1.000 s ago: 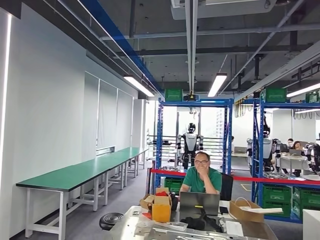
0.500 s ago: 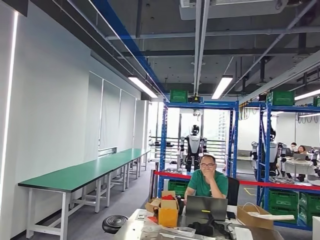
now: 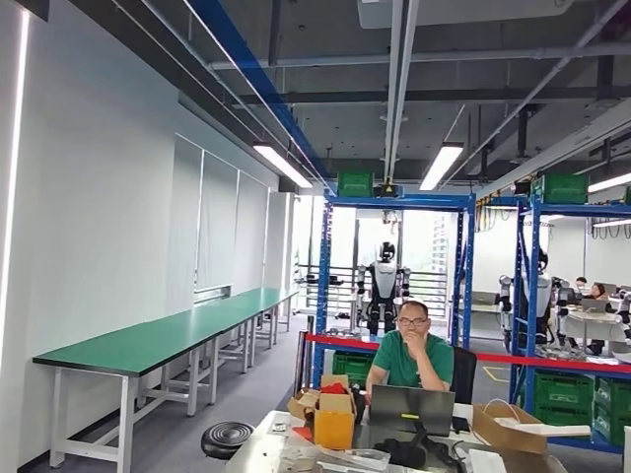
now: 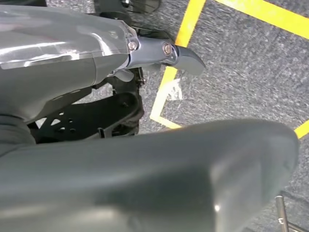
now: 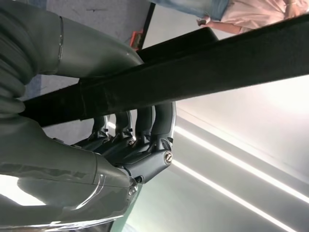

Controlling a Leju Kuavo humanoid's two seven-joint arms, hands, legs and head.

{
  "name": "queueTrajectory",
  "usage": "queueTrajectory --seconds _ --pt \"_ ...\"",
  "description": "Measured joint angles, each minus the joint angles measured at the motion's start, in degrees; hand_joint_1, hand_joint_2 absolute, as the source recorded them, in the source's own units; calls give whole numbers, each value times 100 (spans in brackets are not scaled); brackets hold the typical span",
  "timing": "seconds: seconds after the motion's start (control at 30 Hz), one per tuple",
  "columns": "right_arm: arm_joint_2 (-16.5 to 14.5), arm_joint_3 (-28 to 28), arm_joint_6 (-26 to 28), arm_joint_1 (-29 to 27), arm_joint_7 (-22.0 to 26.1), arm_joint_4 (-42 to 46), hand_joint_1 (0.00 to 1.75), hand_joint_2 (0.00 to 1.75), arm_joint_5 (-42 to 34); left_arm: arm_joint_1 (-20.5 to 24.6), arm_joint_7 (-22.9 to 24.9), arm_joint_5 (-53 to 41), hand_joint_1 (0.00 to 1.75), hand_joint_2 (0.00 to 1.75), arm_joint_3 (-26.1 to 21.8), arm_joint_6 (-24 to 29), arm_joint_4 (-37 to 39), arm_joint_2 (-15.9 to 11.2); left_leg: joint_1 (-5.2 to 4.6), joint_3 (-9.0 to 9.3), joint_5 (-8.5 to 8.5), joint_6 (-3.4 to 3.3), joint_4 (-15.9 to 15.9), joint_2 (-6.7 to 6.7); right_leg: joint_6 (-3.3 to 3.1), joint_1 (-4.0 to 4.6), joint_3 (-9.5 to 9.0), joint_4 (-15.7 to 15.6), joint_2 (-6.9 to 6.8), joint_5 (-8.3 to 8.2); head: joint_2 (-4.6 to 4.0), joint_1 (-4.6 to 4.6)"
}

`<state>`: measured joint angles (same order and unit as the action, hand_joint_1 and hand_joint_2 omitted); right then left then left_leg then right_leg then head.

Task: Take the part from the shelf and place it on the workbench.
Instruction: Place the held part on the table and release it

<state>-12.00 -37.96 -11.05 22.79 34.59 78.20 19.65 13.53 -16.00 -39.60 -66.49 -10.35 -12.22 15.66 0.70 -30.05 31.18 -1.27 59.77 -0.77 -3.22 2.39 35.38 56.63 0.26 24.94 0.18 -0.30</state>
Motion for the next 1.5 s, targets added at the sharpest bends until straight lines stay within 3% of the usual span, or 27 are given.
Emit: queueTrajectory --seconds 0.07,0.17,0.2,0.23,0.3,0.33,0.4,0.47,0.5,0.57,0.6,0.67,0.7,0.73,0.77,0.83,0.9,0.97,1.07,1.17,1.2,1.23,1.33,1.4,1.5 --pt "-16 -1 4 15 2 9 175 175 -2 29 -4 0 0 175 1 1 0 -13 -7 -135 119 24 325 12 21 -58 -182 -139 -17 3 0 -3" --pt "-23 -1 6 9 2 4 175 175 -2 25 -3 0 0 175 1 4 0 -43 39 -745 401 128 1170 17 103 -105 -296 -159 -16 109 -3 -1" --pt "-23 -1 6 -4 1 -1 175 175 -1 9 -3 0 0 175 0 5 0 -53 70 -879 386 172 1252 18 140 -129 -343 -154 -10 158 -4 -1" --pt "-22 -1 6 -13 -1 -7 175 175 1 -2 -4 0 0 175 0 5 0 -60 105 -928 254 225 1160 20 180 -160 -399 -143 -3 211 -4 -1" --pt "-22 -1 6 -20 -2 -15 175 175 1 -8 -4 0 0 175 0 5 0 -67 185 -817 -245 360 599 21 274 -229 -504 -77 4 346 -5 -1" --pt "-21 -1 6 -16 -2 -20 175 175 -1 -3 -3 0 0 175 1 5 3 -68 199 -754 -378 387 327 24 327 -252 -526 -13 8 417 -5 -2" --pt "-19 1 7 -10 -4 -24 175 175 1 -5 2 0 0 175 1 7 8 -70 183 -720 -428 293 127 28 417 -266 -516 93 9 540 -2 -10" --pt "-16 -1 7 -11 -3 -22 175 175 3 -11 6 0 0 175 1 9 11 -76 147 -717 -396 129 140 26 462 -280 -518 126 5 603 1 -16" --pt "-15 -2 7 -9 -1 -19 175 175 3 -11 5 0 0 175 1 9 11 -78 138 -695 -380 93 139 20 479 -293 -516 171 1 622 -1 -17" --pt "-16 2 18 6 0 -11 175 175 -1 7 2 0 0 175 1 8 11 -81 129 -625 -344 39 128 10 510 -308 -332 555 -5 748 -1 -16" --pt "-14 9 30 10 0 -8 175 175 -2 14 1 0 0 175 1 9 11 -83 115 -588 -313 18 125 11 518 -307 -122 923 -8 871 -2 -17" --pt "-2 44 64 3 -4 -7 175 175 -3 15 2 0 0 175 1 12 11 -85 75 -509 -240 -14 124 11 496 -294 378 1683 -9 1097 -4 -19" --pt "6 68 81 -3 -6 -6 175 175 -3 11 3 0 0 175 1 13 11 -86 53 -465 -203 -26 124 8 467 -276 552 1866 -7 1097 -4 -19" --pt "15 98 102 -6 -8 2 175 175 -4 8 5 1 0 175 1 14 11 -87 36 -414 -166 -37 122 2 426 -245 620 1825 -6 976 -5 -19" --pt "22 129 124 -6 -10 20 175 175 -7 7 6 1 0 175 0 14 11 -88 25 -358 -127 -45 119 -5 376 -199 578 1565 -5 755 -5 -19" --pt "31 211 185 -5 -12 111 175 175 -24 4 6 8 0 175 -1 14 11 -79 24 -251 -61 -44 89 -17 250 -78 325 768 -14 282 -5 -18" --pt "43 323 271 -5 -23 239 175 175 -39 -6 4 15 0 175 -2 14 12 -63 47 -180 -36 -7 5 -20 116 6 142 274 -13 145 -5 -18" --pt "72 458 348 -17 -43 363 175 175 -34 -29 1 17 0 175 -2 14 13 -55 53 -104 -84 49 -51 -8 34 21 44 115 -3 156 -5 -16" --pt "118 656 414 -39 -69 505 175 175 -18 -22 -3 17 0 175 -1 -7 11 -69 32 -96 22 81 157 22 48 -39 -202 -93 -16 94 -5 -17" --pt "158 836 465 -79 -81 563 175 175 -19 -8 12 17 0 175 1 -41 11 -114 37 -649 403 122 1044 27 79 -62 -311 -124 -18 168 -5 -16" --pt "172 892 472 -118 -81 575 175 175 -19 -27 34 17 0 175 0 -45 11 -129 43 -824 433 149 1246 27 89 -66 -343 -118 -14 206 -5 -16" --pt "183 947 474 -161 -74 589 175 175 -18 -48 75 17 0 175 -1 -48 11 -144 50 -917 343 177 1265 28 101 -73 -384 -105 -10 252 -5 -16" --pt "193 1099 455 -221 -35 639 175 175 -9 -78 245 -4 0 175 -1 -109 11 -179 77 -756 -336 250 457 32 176 -113 -530 -22 -3 438 -5 -16" --pt "192 1165 435 -212 -17 655 175 175 -1 -78 320 -61 0 175 9 -163 13 -187 53 -655 -444 196 82 41 245 -127 -547 43 -3 537 -4 -16" --pt "184 1232 399 -219 8 666 175 175 3 -108 381 -131 0 175 33 -175 13 -196 35 -615 -377 44 29 35 323 -133 -529 100 -3 621 -4 -17"
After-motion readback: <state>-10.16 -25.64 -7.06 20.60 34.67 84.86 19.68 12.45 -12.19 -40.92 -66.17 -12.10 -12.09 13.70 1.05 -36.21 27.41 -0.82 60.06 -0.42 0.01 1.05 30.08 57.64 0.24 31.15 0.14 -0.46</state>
